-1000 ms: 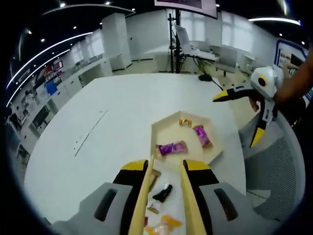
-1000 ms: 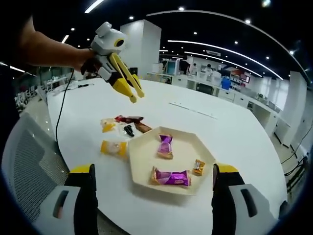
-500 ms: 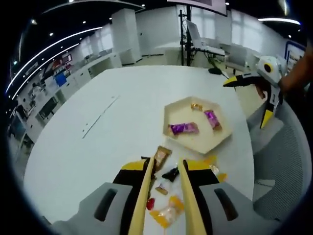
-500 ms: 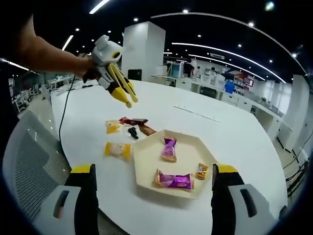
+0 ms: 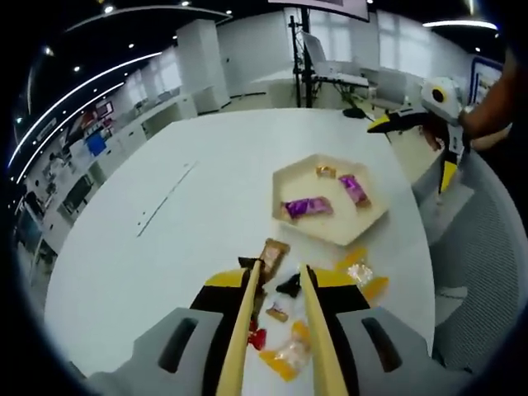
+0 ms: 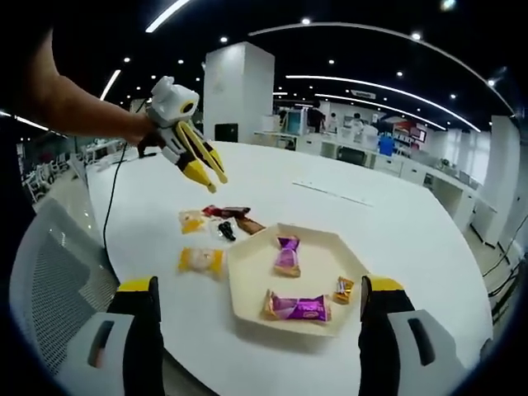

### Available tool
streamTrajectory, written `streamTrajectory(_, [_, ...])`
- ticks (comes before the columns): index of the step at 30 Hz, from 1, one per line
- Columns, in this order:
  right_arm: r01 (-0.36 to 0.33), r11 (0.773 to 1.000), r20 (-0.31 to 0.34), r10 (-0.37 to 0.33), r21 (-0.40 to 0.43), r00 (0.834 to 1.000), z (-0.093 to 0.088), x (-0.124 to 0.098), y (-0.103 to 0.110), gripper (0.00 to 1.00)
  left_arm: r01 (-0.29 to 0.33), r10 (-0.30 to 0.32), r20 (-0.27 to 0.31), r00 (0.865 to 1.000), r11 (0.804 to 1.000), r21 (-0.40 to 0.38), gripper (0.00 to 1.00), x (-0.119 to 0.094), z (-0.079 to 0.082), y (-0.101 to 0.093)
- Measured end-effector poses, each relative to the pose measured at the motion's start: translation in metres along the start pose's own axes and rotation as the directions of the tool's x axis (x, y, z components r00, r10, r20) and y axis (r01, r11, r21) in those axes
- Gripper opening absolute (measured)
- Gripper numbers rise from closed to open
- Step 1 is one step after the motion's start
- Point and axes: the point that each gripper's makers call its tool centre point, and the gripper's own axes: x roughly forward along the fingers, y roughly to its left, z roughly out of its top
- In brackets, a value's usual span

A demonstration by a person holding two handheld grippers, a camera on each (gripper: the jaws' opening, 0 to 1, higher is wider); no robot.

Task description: Place the target food into the container with the food tongs after gripping and lifting it, then release it inside without dropping or visibly crushing the food.

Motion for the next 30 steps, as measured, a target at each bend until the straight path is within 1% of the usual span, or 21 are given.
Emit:
streamTrajectory(3, [-0.010, 1.000, 0.000, 0.010, -0.002, 1.000, 0.000, 0.001, 0.002, 0.99, 0.004, -0.004, -0.010, 1.000, 1.000, 0.011, 0.25, 0.006, -0.005, -0.001])
streamTrajectory(10, [-0.020, 1.000, -0.002, 0.020, -0.002, 1.000, -0.001, 0.001, 0.003, 0.99, 0.028, -0.028, -0.030, 0.999, 1.000, 0.007, 0.26, 0.017, -0.018, -0.006])
streamTrajectory(11, [-0.028, 1.000, -0.001, 0.028, -0.002, 1.000, -0.001, 0.002, 0.004, 0.99, 0.034, -0.034, -0.030, 0.999, 0.999, 0.018, 0.25, 0.018, -0.019, -0.008])
streamTrajectory(12, [-0.048, 0.999, 0.011, 0.048, 0.002, 0.999, 0.000, 0.002, 0.007, 0.99, 0.040, -0.039, -0.035, 0.999, 0.999, 0.035, 0.25, 0.020, -0.022, -0.008])
streamTrajectory(13, [-0.064, 0.998, 0.009, 0.064, 0.008, 0.998, 0.000, 0.002, 0.010, 0.99, 0.041, -0.039, -0.037, 0.999, 0.997, 0.058, 0.25, 0.023, -0.024, -0.008])
streamTrajectory(15, [-0.088, 0.996, 0.002, 0.088, 0.007, 0.996, -0.001, 0.003, 0.015, 0.99, 0.055, -0.053, -0.038, 0.998, 0.997, 0.053, 0.25, 0.026, -0.025, -0.010])
streamTrajectory(17, [-0.091, 0.996, 0.003, 0.091, 0.005, 0.996, -0.001, 0.004, 0.016, 0.99, 0.057, -0.055, -0.040, 0.998, 0.996, 0.064, 0.25, 0.029, -0.026, -0.010])
streamTrajectory(18, [-0.094, 0.996, 0.004, 0.094, 0.003, 0.996, -0.001, 0.003, 0.016, 0.99, 0.072, -0.070, -0.042, 0.997, 0.996, 0.060, 0.25, 0.032, -0.027, -0.012])
streamTrajectory(19, [-0.096, 0.995, 0.007, 0.096, 0.007, 0.995, 0.000, 0.003, 0.017, 0.99, 0.075, -0.072, -0.042, 0.997, 0.995, 0.063, 0.25, 0.033, -0.028, -0.012])
streamTrajectory(21, [-0.094, 0.996, 0.004, 0.094, 0.005, 0.996, -0.001, 0.003, 0.016, 0.99, 0.083, -0.079, -0.058, 0.995, 0.993, 0.078, 0.25, 0.038, -0.032, -0.013])
streamTrajectory(23, [-0.094, 0.996, 0.005, 0.094, 0.007, 0.996, -0.001, 0.004, 0.016, 0.99, 0.088, -0.082, -0.064, 0.995, 0.992, 0.088, 0.25, 0.043, -0.034, -0.013])
streamTrajectory(25, [-0.094, 0.996, 0.002, 0.094, 0.008, 0.996, -0.001, 0.004, 0.016, 0.99, 0.086, -0.078, -0.082, 0.994, 0.991, 0.101, 0.25, 0.046, -0.037, -0.011])
streamTrajectory(27, [-0.095, 0.995, -0.001, 0.095, 0.006, 0.995, -0.001, 0.004, 0.017, 0.99, 0.104, -0.097, -0.071, 0.993, 0.990, 0.095, 0.25, 0.050, -0.036, -0.013])
streamTrajectory(30, [-0.088, 0.996, 0.008, 0.088, -0.005, 0.996, 0.001, 0.004, 0.016, 0.99, 0.136, -0.126, -0.111, 0.986, 0.986, 0.092, 0.25, 0.057, -0.048, -0.016])
